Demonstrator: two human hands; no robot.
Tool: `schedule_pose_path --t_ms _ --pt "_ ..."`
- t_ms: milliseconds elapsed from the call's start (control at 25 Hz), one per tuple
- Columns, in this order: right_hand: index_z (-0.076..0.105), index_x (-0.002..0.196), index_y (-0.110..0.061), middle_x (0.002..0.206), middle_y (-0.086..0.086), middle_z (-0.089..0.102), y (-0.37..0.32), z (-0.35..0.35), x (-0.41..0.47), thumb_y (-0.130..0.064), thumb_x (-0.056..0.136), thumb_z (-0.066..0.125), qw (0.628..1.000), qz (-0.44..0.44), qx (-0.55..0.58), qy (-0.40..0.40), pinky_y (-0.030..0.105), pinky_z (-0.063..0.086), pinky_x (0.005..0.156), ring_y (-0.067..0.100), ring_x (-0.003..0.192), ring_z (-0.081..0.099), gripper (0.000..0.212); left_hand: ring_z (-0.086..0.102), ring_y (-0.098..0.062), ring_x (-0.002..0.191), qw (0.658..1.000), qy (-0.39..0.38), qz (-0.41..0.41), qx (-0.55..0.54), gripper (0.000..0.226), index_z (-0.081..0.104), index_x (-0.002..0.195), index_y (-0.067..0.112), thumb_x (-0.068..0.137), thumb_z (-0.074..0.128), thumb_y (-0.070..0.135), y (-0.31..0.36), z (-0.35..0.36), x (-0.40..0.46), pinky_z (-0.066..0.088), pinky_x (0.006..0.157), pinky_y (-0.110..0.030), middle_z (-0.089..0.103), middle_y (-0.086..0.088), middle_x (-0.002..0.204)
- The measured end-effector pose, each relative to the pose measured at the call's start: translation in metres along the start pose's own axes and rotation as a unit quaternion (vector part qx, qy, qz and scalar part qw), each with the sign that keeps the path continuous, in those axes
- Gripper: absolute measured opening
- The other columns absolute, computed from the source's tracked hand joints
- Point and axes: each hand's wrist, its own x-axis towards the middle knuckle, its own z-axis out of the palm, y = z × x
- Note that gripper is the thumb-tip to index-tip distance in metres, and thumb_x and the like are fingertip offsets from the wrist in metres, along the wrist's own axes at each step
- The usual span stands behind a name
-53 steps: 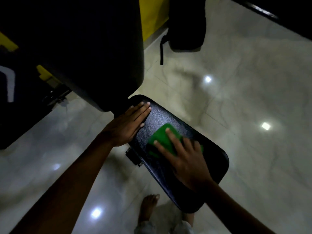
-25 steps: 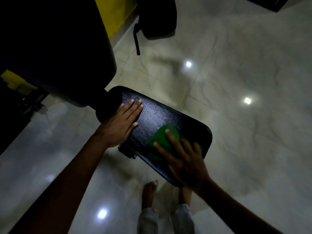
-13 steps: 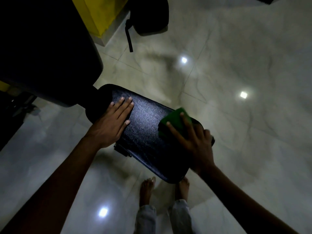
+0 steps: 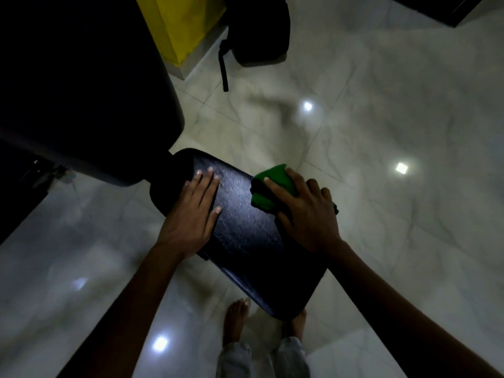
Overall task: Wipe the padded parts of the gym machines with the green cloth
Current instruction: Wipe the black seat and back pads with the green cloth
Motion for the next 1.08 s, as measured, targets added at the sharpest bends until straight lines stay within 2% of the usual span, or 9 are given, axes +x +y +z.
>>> schedule_pose_path --t_ms 80,200,320,480,600,720,920,1000,1080 --pt "0.044 0.139 -0.039 0.140 0.010 0.047 0.003 -0.006 0.020 -0.043 0.077 0.035 0.996 0.002 0.078 -0.040 0.043 0.044 0.078 0.034 0.101 0.053 0.063 0.011 -0.030 0.146 0.995 0.018 -0.095 -0.023 0.069 0.022 0.148 0.000 0.096 0.024 0.044 0.004 0.001 0.000 0.009 0.117 -0.041 0.015 -0.016 0.158" --pt "0.043 0.141 -0.036 0.133 0.007 0.051 -0.009 -0.006 0.079 -0.040 0.087 0.041 0.968 -0.017 0.231 -0.102 0.036 0.046 0.085 0.030 0.108 0.054 0.054 0.010 -0.028 0.146 0.987 0.027 -0.156 -0.037 0.071 0.020 0.149 0.001 0.095 0.022 0.047 0.007 0.002 0.000 0.007 0.117 -0.039 0.014 -0.016 0.158" --pt "0.043 0.140 -0.035 0.128 0.007 0.055 -0.043 0.005 0.154 -0.031 0.094 0.051 0.925 -0.038 0.331 -0.182 0.024 0.038 0.080 0.024 0.111 0.055 0.047 0.013 -0.028 0.145 0.981 0.043 -0.183 -0.051 0.069 0.020 0.149 0.002 0.096 0.024 0.045 0.013 0.005 0.009 0.008 0.117 -0.040 0.019 -0.016 0.157" --pt "0.052 0.133 -0.033 0.130 0.003 0.058 -0.058 0.022 0.205 -0.028 0.094 0.051 0.849 -0.011 0.441 -0.291 0.019 0.038 0.082 0.020 0.111 0.056 0.039 0.015 -0.028 0.144 0.968 0.063 -0.238 -0.049 0.067 0.020 0.149 0.003 0.096 0.025 0.044 0.023 0.012 0.016 0.007 0.118 -0.040 0.019 -0.016 0.156" --pt "0.056 0.127 -0.029 0.121 0.004 0.062 -0.014 0.034 0.184 -0.023 0.095 0.052 0.818 -0.041 0.477 -0.319 0.026 0.045 0.086 0.021 0.106 0.059 0.033 0.020 -0.030 0.142 0.963 0.077 -0.255 -0.038 0.063 0.023 0.148 0.003 0.095 0.029 0.038 0.027 0.010 0.021 0.008 0.117 -0.039 0.024 -0.016 0.155" --pt "0.060 0.115 -0.033 0.108 0.005 0.068 0.025 0.046 0.158 -0.012 0.091 0.057 0.774 -0.045 0.504 -0.381 0.035 0.050 0.085 0.028 0.100 0.064 0.032 0.020 -0.029 0.142 0.961 0.068 -0.266 -0.025 0.063 0.024 0.147 0.002 0.094 0.031 0.036 0.029 0.009 0.023 0.010 0.116 -0.041 0.024 -0.016 0.155" --pt "0.051 0.134 -0.031 0.124 -0.001 0.059 -0.037 0.045 0.208 -0.021 0.094 0.053 0.817 -0.067 0.478 -0.316 0.021 0.043 0.088 0.012 0.103 0.055 0.042 0.015 -0.028 0.144 0.961 0.047 -0.270 -0.016 0.063 0.021 0.148 0.002 0.096 0.028 0.036 0.031 0.007 0.024 0.006 0.117 -0.041 0.020 -0.015 0.156" --pt "0.051 0.135 -0.032 0.124 0.000 0.059 -0.055 0.041 0.218 -0.022 0.094 0.053 0.807 -0.047 0.502 -0.308 0.021 0.043 0.088 0.012 0.102 0.054 0.042 0.010 -0.026 0.146 0.966 0.035 -0.256 -0.014 0.064 0.018 0.150 0.004 0.098 0.025 0.041 0.029 0.006 0.022 0.000 0.118 -0.039 0.015 -0.013 0.158" --pt "0.051 0.135 -0.029 0.126 0.002 0.058 -0.038 0.044 0.197 -0.019 0.093 0.056 0.800 -0.030 0.520 -0.297 0.022 0.042 0.090 0.015 0.107 0.055 0.043 0.008 -0.023 0.146 0.978 0.014 -0.209 0.005 0.063 0.019 0.150 0.005 0.100 0.021 0.044 0.029 0.005 0.021 -0.002 0.118 -0.037 0.014 -0.009 0.158"
